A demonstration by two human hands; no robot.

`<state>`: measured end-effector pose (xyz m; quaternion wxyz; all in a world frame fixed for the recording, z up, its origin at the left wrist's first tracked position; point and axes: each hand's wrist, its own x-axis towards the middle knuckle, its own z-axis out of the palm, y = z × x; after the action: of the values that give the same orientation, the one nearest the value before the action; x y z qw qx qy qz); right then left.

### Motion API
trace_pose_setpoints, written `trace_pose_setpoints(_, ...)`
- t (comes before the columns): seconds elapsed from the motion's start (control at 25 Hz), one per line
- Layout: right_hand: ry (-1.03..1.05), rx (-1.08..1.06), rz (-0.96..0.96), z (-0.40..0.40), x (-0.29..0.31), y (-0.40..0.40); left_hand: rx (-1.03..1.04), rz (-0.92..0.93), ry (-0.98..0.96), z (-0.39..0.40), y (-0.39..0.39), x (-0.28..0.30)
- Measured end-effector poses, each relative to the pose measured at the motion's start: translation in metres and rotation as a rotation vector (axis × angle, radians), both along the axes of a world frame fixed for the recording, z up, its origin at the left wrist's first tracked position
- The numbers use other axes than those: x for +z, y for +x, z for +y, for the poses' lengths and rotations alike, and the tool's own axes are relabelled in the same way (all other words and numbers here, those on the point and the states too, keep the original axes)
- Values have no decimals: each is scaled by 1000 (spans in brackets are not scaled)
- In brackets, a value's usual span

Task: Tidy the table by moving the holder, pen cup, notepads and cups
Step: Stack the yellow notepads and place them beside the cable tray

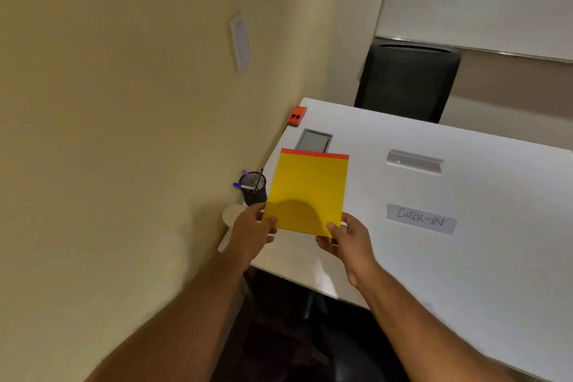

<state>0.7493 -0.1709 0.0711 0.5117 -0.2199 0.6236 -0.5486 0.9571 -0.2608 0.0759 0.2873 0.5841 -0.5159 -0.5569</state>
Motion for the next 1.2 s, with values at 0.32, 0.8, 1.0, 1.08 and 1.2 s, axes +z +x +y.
trace_pose_setpoints(0.32,6,-224,40,-87,0,-16,-260,-125,-135,-102,-35,0)
trace_pose_setpoints(0.8,177,-210,160,-290,-77,-41,-310,-340,133,-303,-85,-64)
trace_pose_setpoints(1.0,303,-106,186,-350,-115,-44,-285,-468,209,-344,-94,-92)
trace_pose_setpoints(1.08,334,-64,197,-361,-131,-37,-280,-493,243,-349,-91,-101)
trace_pose_setpoints(1.2,370,-63,172,-362,-145,-30,-276,-447,289,-357,-88,-109)
